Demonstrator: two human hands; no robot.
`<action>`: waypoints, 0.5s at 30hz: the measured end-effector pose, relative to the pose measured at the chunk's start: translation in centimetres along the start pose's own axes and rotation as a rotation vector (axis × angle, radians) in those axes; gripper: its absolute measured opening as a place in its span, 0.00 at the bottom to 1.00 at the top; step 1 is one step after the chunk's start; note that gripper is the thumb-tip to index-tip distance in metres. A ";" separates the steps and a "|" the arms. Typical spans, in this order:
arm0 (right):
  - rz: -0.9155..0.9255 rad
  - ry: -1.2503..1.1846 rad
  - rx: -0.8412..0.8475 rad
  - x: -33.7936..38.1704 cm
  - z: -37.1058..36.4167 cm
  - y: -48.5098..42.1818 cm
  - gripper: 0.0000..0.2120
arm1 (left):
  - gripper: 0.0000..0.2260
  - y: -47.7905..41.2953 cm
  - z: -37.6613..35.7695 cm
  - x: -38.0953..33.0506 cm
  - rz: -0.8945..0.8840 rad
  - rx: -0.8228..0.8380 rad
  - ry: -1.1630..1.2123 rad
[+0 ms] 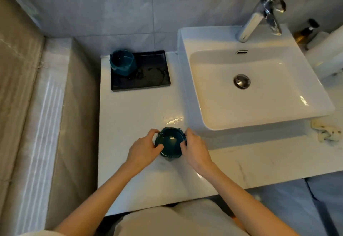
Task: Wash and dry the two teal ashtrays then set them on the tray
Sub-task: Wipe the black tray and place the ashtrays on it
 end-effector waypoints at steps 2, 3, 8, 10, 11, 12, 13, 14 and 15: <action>0.030 0.002 0.011 2.5 0.1 -2.8 0.06 | 0.19 -0.6 2.9 1.1 0.016 -0.062 0.035; 0.039 -0.005 0.014 3.6 0.4 -4.3 0.07 | 0.19 -1.2 4.3 1.6 0.022 -0.097 0.058; 0.039 -0.068 -0.028 7.0 3.1 -12.4 0.07 | 0.21 -5.4 11.0 3.8 0.052 -0.251 0.213; 0.034 -0.097 -0.031 7.8 4.2 -15.8 0.07 | 0.21 -7.4 13.2 4.7 0.042 -0.301 0.207; 0.031 -0.103 -0.039 8.0 4.6 -17.4 0.07 | 0.21 -8.3 14.0 5.1 0.030 -0.318 0.172; 0.029 -0.096 -0.050 8.5 5.2 -19.3 0.07 | 0.21 -9.6 14.9 5.6 0.020 -0.336 0.137; 0.022 -0.088 -0.061 8.6 5.6 -20.6 0.07 | 0.21 -10.4 15.3 5.9 0.016 -0.339 0.110; 0.011 -0.079 -0.067 8.6 6.0 -21.5 0.07 | 0.22 -11.1 15.5 6.2 0.018 -0.331 0.088; 0.000 -0.064 -0.069 8.7 6.3 -22.7 0.08 | 0.23 -12.0 15.7 6.6 0.029 -0.318 0.065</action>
Point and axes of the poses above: each hand's wrist, its own y-axis away from the middle knuckle, its own z-axis out of the back of the hand, x = y × z, the point moved 8 cm from there along -y, towards the middle knuckle, and after that the axes turned 7 degrees about x, right-handed, at the moved point
